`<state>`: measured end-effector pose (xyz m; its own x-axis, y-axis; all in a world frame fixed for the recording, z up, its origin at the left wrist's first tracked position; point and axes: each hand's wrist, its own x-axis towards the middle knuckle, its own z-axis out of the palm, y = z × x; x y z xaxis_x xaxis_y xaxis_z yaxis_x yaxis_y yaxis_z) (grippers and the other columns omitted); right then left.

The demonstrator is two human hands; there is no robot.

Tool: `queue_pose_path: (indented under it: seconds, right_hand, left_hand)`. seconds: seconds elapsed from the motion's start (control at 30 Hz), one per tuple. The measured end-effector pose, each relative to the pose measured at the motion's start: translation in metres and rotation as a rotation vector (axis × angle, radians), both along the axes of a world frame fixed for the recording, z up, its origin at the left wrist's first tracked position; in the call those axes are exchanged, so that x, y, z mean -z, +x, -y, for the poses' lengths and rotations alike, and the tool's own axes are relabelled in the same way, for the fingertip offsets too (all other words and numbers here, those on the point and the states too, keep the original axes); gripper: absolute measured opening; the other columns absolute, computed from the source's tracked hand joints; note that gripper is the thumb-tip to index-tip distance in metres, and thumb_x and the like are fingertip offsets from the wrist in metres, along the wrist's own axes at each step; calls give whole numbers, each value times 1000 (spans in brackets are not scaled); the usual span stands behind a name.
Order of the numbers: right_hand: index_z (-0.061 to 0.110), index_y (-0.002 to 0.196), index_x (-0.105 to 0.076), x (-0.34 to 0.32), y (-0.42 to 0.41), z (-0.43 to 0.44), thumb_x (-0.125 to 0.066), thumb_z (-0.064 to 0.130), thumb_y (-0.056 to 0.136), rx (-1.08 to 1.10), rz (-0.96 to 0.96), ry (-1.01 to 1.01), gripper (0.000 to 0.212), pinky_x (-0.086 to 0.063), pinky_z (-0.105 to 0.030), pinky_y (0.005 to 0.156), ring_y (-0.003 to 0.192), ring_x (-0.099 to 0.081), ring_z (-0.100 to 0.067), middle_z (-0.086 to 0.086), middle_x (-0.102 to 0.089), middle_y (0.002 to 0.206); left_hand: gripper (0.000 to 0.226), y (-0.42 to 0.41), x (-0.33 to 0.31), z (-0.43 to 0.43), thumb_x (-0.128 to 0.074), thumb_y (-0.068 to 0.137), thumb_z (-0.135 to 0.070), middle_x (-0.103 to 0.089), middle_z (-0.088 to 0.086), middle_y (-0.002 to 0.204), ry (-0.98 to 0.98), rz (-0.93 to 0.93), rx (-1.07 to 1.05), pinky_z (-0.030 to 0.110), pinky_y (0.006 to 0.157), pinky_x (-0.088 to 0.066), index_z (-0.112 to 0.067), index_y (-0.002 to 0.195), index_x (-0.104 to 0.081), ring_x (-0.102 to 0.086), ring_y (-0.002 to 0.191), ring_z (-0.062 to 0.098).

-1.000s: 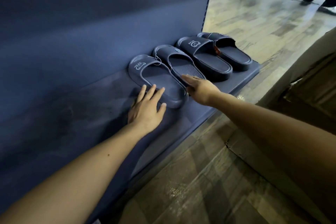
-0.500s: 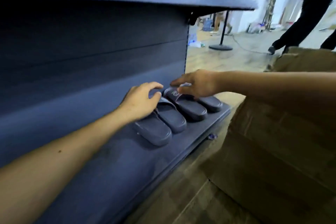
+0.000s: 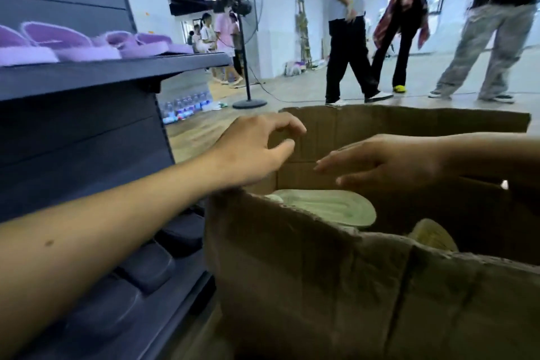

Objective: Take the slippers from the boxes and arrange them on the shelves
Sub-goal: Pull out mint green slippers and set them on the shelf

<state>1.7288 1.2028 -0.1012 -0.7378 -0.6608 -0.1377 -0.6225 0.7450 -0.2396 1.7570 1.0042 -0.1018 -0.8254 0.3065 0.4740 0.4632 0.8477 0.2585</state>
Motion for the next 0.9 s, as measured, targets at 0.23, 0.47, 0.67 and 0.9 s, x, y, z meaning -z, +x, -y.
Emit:
queue_pose_path:
  seconds: [0.23,0.47,0.67,0.9]
  right_hand:
    - [43,133,-42,40,-26,-48,-48,36,94,69,177,44,40,-37,-22,92,109,-44,0,12,-36,147]
    - [39,141,-30,82,10,-52,-47,33,95,218,313,-238,49,-41,-24,96,124,-45,-10,8,-40,143]
    - [31,143,-28,99,22,-57,-43,26,97,511,457,-418,49,-45,-23,90,110,-51,-11,1,-43,142]
    - [29,142,-33,116,58,-55,-44,28,97,703,611,-371,47,-44,-23,93,121,-51,-17,-1,-45,141]
  left_hand:
    - [24,-65,14,-71,-51,93,-23,-59,-11,120,-217,258,113,11,81,-30,-30,113,-61,-49,100,1]
    - [26,-102,19,-107,-47,95,-22,-59,-4,121,-526,388,150,25,95,-41,-27,117,-59,-54,112,13]
    - [30,-120,61,-152,-43,97,-25,-56,-3,123,-810,626,262,27,89,-43,-26,125,-53,-53,110,16]
    - [49,-71,143,-136,-51,90,-31,-47,4,137,-506,672,229,36,97,-45,-25,137,-41,-48,121,22]
